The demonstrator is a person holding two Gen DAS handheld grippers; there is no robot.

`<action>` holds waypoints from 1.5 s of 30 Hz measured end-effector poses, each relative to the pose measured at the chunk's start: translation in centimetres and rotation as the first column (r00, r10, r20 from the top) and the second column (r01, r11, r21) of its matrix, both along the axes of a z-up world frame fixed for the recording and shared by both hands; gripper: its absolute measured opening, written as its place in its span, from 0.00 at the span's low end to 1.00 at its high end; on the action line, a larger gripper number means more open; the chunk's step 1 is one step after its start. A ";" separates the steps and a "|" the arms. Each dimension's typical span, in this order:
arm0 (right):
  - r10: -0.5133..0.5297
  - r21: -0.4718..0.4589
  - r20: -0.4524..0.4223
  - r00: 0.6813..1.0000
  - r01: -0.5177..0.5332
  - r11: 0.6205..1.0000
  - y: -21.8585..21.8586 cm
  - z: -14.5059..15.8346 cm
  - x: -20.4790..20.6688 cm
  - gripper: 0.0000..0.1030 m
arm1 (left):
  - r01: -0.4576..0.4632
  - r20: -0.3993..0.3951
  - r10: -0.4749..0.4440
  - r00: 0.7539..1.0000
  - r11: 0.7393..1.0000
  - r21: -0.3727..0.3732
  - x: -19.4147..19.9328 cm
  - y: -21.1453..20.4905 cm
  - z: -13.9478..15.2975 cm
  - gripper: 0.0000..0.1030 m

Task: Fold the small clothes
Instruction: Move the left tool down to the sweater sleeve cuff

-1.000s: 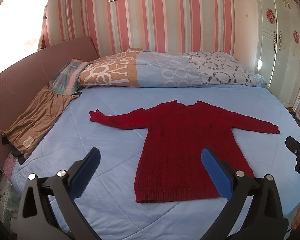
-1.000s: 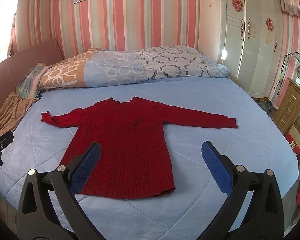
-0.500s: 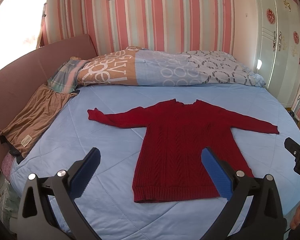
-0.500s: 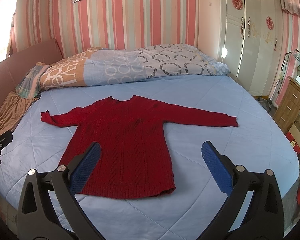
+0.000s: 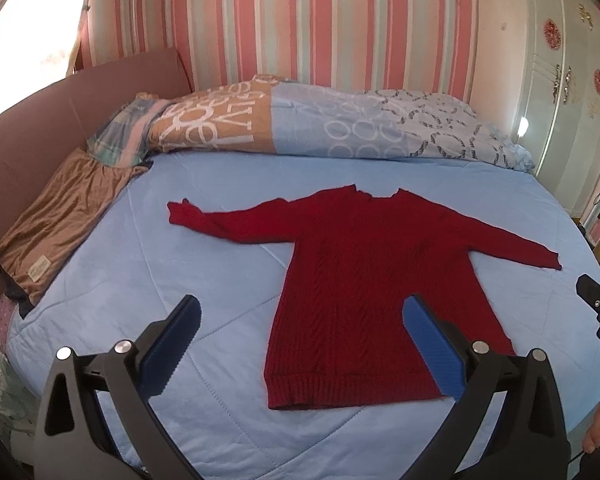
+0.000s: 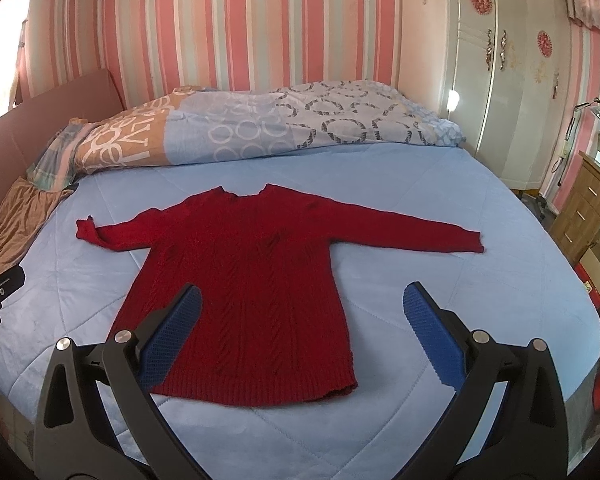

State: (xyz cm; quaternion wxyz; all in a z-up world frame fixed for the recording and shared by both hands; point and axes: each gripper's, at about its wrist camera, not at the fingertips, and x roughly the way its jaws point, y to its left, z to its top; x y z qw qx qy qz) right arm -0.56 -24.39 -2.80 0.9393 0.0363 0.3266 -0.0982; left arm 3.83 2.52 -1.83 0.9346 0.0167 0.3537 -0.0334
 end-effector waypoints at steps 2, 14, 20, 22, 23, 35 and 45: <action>0.005 -0.004 -0.010 1.000 -0.005 1.000 0.2 -0.4 0.9 0.97 | -0.010 -0.001 0.010 1.000 1.000 0.002 0.6 0.5 -0.3 0.99; 0.096 -0.032 -0.026 0.995 -0.096 0.995 2.6 -3.3 9.2 0.97 | -0.051 0.010 0.051 0.999 0.998 0.031 8.1 3.3 -2.4 0.99; 0.147 -0.020 -0.043 0.988 -0.148 0.989 3.7 -5.4 13.8 0.97 | -0.069 -0.006 0.069 0.998 0.997 0.034 12.6 3.9 -5.0 0.99; 0.167 -0.017 -0.051 0.985 -0.168 0.986 4.2 -6.1 15.2 0.97 | -0.084 -0.013 0.084 0.996 0.996 0.024 13.9 4.5 -6.0 0.98; 0.172 -0.015 -0.053 0.984 -0.173 0.985 4.5 -6.2 15.7 0.97 | -0.089 -0.021 0.089 0.996 0.996 0.014 14.4 4.8 -6.4 0.98; 0.218 0.000 -0.164 0.962 -0.220 0.975 9.1 -3.2 23.6 0.95 | -0.150 -0.202 0.155 0.967 0.988 0.043 23.7 11.7 -6.3 0.98; 0.265 -0.001 -0.142 0.954 -0.268 0.963 15.9 -1.0 29.7 0.95 | -0.223 -0.215 0.235 0.948 0.972 0.079 34.4 19.3 -5.5 0.98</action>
